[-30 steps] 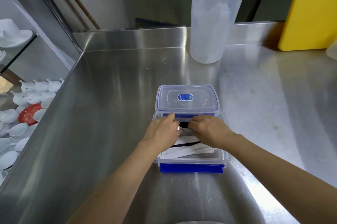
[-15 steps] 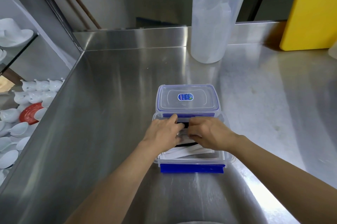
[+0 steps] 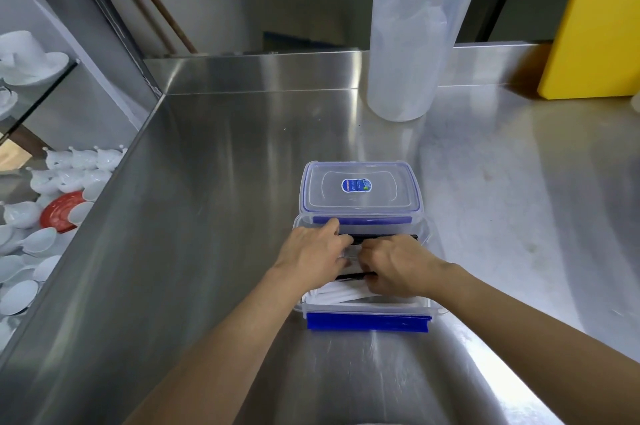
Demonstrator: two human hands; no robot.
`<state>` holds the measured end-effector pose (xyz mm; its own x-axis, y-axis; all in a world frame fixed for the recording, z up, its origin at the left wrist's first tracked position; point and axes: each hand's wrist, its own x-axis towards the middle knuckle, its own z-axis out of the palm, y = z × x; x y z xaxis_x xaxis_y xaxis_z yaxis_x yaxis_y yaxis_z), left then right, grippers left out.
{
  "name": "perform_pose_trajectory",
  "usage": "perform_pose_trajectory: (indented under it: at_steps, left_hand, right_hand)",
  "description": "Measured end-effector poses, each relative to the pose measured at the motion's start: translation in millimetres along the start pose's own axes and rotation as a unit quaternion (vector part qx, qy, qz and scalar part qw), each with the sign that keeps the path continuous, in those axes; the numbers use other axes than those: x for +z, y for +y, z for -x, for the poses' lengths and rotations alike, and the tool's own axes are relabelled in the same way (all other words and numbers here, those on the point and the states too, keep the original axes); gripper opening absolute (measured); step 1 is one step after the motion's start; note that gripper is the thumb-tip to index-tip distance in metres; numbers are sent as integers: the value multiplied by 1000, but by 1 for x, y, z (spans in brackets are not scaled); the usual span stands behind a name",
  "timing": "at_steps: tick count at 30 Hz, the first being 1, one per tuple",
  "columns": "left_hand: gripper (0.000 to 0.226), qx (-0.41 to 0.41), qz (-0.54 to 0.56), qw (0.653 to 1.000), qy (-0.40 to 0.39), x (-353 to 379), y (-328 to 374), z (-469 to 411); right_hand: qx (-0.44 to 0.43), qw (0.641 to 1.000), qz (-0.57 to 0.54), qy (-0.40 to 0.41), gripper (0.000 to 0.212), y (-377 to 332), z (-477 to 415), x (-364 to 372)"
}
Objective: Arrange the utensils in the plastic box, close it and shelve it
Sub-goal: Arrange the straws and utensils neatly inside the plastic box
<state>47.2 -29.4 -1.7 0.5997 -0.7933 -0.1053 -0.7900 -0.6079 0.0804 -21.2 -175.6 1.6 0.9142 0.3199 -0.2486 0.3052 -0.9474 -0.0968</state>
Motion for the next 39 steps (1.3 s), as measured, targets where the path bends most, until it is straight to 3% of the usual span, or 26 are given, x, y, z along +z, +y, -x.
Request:
perform_pose_trajectory:
  at_steps: [3, 6, 8, 15, 18, 21, 27, 29, 39]
  left_hand:
    - [26, -36, 90, 994, 48, -3, -3, -1]
    - [22, -50, 216, 960, 174, -8, -8, 2]
    - [18, -36, 228, 946, 227, -13, -11, 5]
    - [15, 46, 79, 988, 128, 3, -30, 7]
    - [26, 48, 69, 994, 64, 1, -23, 5]
    - [35, 42, 57, 996, 45, 1, -19, 3]
    - [41, 35, -6, 999, 33, 3, -11, -3]
    - [41, 30, -15, 999, 24, 3, -8, -5]
    - [33, 3, -30, 999, 38, 2, -4, -6]
  right_hand:
    - [11, 996, -42, 77, 21, 4, 7, -7]
    - [25, 992, -48, 115, 20, 8, 2, -13]
    - [38, 991, -11, 132, 16, 8, -7, -15]
    - [76, 980, 98, 153, 36, 10, -27, 1]
    - [74, 977, 64, 190, 32, 12, -25, 5]
    - [30, 968, -49, 244, 17, 18, -17, 5]
    - [-24, 987, -122, 104, 7, 17, 6, -8]
    - [-28, 990, -123, 67, 16, 14, 8, -5]
    - [-1, 1000, 14, -26, 30, 6, 7, 12]
